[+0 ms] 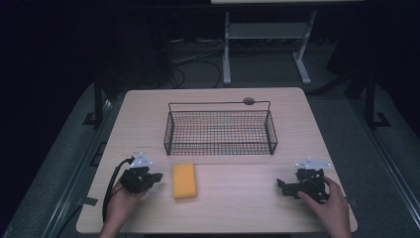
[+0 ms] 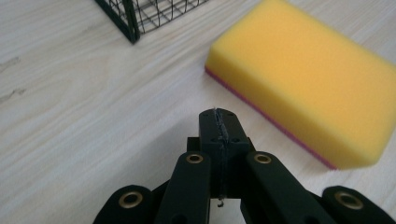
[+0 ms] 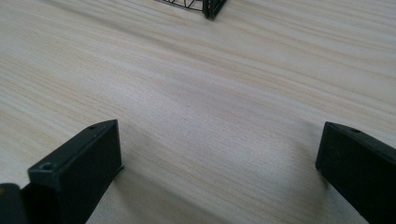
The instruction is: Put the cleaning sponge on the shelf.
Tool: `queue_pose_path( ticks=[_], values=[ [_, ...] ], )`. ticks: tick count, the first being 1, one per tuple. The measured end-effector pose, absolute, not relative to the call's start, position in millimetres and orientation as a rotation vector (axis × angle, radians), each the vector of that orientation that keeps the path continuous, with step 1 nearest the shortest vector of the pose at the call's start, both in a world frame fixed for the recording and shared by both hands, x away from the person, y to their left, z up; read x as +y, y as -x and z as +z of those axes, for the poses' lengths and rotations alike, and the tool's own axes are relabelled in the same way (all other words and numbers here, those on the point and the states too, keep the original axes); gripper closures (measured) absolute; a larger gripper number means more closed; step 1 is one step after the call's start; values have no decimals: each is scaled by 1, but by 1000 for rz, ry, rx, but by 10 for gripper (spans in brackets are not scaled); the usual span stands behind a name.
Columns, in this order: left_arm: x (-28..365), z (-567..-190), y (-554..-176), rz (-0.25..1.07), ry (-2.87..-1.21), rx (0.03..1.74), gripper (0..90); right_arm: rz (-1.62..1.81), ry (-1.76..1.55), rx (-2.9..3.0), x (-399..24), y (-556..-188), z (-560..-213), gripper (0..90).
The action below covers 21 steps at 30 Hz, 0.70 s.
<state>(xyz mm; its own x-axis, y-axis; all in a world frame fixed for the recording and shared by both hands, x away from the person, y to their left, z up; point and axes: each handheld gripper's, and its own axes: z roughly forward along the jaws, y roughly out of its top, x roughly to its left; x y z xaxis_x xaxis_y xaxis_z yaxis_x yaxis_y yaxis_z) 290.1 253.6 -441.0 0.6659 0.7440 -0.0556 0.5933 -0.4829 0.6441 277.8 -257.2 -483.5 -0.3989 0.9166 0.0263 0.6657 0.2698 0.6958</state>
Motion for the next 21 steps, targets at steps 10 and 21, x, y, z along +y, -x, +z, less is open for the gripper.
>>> queue_pose_path(
  ticks=[10, 21],
  values=[
    [244, -440, -302, 295, -2235, 1023, 896, 899, -1435, 2164, -257, -278, -484, 0],
    [229, -441, -311, 267, -2256, 995, 896, 898, -1435, 2164, -257, -278, -484, 0]
  ],
)
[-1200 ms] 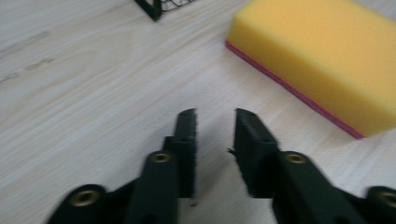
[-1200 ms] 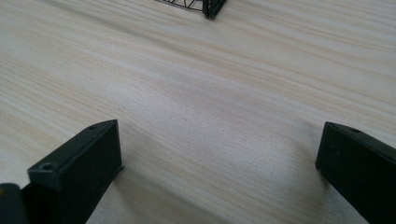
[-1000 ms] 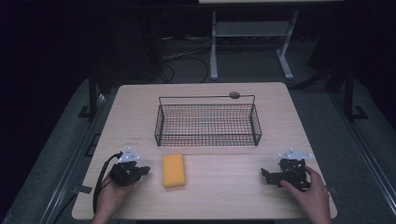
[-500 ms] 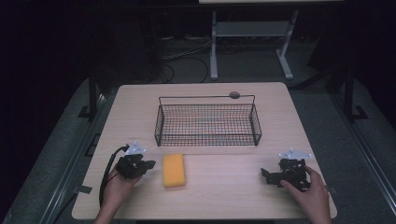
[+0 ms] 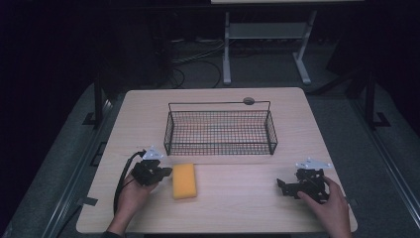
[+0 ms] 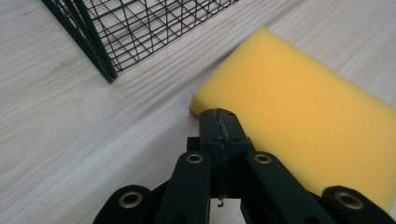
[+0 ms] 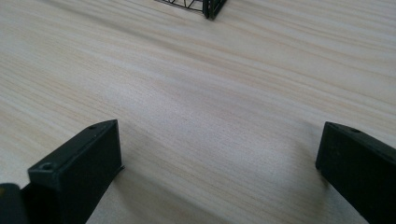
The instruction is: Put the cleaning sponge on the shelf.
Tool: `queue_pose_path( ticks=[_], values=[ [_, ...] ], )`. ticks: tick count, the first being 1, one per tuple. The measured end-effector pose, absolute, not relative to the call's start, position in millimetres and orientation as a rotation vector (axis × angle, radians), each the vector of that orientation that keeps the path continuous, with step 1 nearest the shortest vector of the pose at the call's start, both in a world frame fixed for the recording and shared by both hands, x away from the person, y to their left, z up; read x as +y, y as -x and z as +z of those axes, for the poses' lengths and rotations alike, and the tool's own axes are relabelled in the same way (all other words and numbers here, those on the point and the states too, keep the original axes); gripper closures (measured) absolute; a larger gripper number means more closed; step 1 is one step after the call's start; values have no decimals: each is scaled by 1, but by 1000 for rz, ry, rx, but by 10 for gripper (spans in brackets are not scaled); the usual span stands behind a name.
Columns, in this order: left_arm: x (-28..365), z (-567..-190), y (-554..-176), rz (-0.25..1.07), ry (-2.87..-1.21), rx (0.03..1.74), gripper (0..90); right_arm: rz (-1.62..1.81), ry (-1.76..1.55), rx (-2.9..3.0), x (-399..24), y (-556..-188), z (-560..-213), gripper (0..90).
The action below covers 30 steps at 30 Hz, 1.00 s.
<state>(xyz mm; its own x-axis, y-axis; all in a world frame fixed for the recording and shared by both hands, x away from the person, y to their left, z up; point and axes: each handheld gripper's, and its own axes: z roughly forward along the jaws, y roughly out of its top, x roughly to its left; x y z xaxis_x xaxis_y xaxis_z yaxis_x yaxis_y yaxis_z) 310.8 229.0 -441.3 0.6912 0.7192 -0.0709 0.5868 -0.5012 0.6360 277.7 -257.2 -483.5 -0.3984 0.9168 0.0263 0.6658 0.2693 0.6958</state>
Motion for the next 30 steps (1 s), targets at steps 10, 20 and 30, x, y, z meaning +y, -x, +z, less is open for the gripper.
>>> queue_pose_path(
  ticks=[10, 20, 30],
  values=[
    [221, -441, -315, 261, -2262, 984, 896, 899, -1435, 2164, -257, -278, -484, 0],
    [211, -441, -321, 250, -2270, 970, 896, 898, -1435, 2165, -257, -278, -483, 0],
    [199, -441, -326, 242, -2285, 944, 897, 898, -1435, 2164, -257, -278, -484, 0]
  ],
)
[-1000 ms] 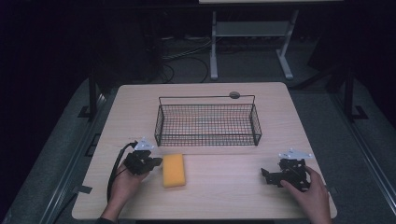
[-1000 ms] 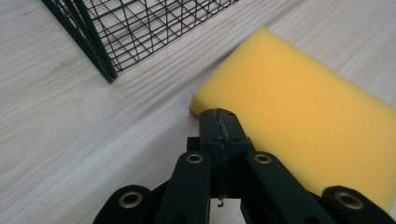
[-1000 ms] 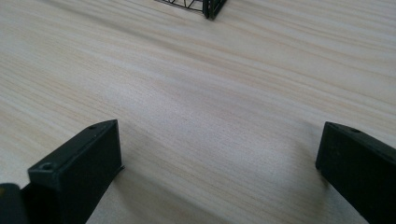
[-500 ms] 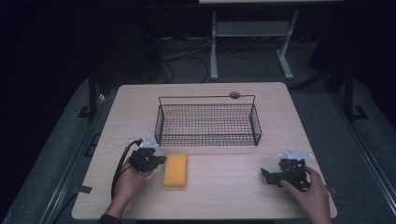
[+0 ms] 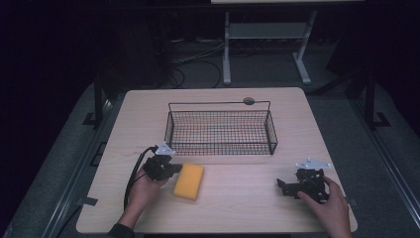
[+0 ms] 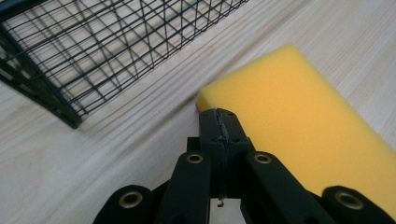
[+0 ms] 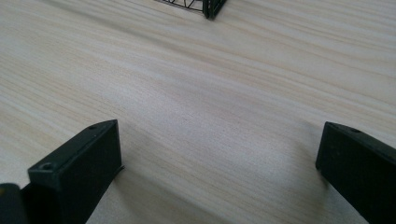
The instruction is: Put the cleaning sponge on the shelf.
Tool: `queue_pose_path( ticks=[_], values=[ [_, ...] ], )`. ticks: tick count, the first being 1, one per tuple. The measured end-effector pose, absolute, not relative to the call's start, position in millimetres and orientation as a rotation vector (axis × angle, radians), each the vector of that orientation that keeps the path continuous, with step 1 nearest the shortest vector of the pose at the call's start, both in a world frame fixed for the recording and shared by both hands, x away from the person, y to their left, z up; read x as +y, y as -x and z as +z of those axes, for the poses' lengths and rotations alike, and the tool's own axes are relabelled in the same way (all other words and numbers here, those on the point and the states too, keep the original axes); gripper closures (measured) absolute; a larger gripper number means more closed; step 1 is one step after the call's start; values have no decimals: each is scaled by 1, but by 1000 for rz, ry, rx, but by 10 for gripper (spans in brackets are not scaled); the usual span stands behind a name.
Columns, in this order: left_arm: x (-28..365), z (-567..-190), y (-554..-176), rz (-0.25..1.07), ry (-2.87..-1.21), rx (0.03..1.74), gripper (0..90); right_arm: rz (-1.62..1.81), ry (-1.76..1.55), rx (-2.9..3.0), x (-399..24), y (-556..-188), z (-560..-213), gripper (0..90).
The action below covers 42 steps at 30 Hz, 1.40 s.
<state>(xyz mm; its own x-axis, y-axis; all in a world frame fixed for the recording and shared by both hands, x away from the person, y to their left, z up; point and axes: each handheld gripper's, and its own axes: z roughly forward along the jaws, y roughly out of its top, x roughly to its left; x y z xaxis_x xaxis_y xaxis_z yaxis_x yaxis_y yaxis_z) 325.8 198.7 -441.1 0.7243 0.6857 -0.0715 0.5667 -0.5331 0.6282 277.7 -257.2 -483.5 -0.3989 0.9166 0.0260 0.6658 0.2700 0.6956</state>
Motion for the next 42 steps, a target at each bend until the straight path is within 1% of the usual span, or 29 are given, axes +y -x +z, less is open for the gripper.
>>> queue_pose_path(
  ticks=[13, 35, 42],
  values=[
    [182, -441, -330, 221, -2303, 910, 897, 898, -1435, 2164, -257, -278, -484, 0],
    [138, -442, -329, 157, -2348, 793, 897, 898, -1435, 2164, -257, -278, -484, 0],
    [137, -440, -329, 163, -2358, 779, 896, 898, -1435, 2164, -257, -278, -484, 0]
  ],
)
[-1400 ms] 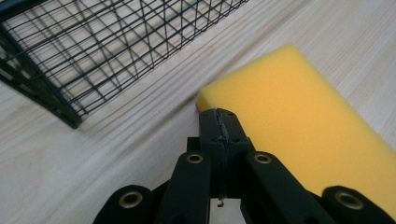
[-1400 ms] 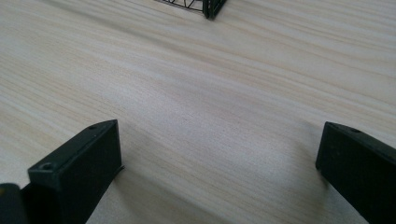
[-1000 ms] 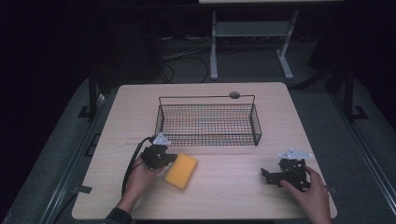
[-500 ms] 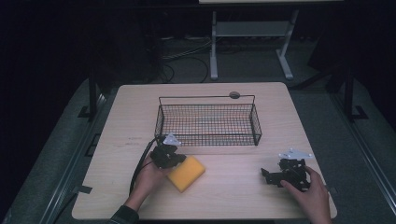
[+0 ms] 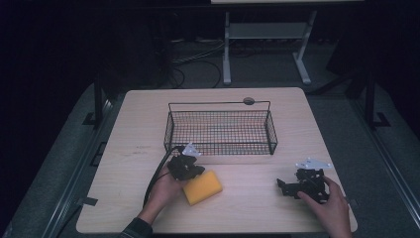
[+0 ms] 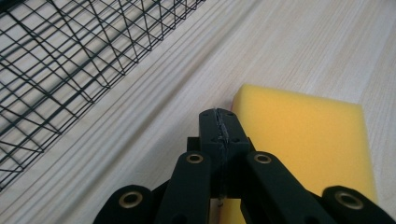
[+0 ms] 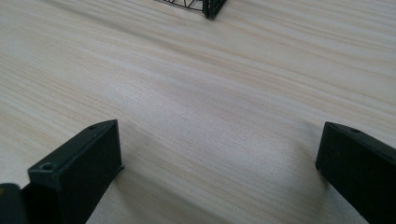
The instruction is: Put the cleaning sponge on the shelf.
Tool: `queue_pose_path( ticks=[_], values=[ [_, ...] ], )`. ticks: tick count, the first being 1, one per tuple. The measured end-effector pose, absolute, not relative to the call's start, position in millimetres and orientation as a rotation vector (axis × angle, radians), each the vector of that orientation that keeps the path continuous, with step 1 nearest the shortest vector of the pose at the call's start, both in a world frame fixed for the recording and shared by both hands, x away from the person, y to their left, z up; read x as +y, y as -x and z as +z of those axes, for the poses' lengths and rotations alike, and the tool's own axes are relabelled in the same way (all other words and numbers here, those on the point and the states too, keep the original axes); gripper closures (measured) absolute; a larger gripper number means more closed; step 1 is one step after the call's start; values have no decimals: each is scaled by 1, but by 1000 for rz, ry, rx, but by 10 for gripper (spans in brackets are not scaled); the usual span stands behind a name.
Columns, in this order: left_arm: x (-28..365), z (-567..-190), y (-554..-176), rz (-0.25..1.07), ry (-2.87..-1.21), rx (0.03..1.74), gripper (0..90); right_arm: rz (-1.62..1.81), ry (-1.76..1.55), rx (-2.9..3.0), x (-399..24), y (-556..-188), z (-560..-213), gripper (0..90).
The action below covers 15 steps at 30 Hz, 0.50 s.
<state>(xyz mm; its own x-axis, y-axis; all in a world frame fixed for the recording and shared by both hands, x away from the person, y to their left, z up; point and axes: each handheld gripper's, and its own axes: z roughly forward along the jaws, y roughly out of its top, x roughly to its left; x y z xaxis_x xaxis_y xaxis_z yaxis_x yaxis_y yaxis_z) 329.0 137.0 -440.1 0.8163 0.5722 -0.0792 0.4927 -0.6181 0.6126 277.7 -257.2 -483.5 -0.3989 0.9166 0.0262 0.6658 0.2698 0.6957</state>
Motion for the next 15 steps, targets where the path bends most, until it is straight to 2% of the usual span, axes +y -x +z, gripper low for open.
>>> queue_pose_path(
  ticks=[6, 12, 15],
  values=[
    [144, -433, -329, 176, -2355, 789, 881, 898, -1435, 2164, -257, -278, -483, 0],
    [149, -421, -326, 181, -2366, 805, 767, 898, -1435, 2164, -257, -278, -484, 0],
    [150, -418, -325, 160, -2363, 815, 658, 898, -1435, 2165, -257, -278, -484, 0]
  ],
)
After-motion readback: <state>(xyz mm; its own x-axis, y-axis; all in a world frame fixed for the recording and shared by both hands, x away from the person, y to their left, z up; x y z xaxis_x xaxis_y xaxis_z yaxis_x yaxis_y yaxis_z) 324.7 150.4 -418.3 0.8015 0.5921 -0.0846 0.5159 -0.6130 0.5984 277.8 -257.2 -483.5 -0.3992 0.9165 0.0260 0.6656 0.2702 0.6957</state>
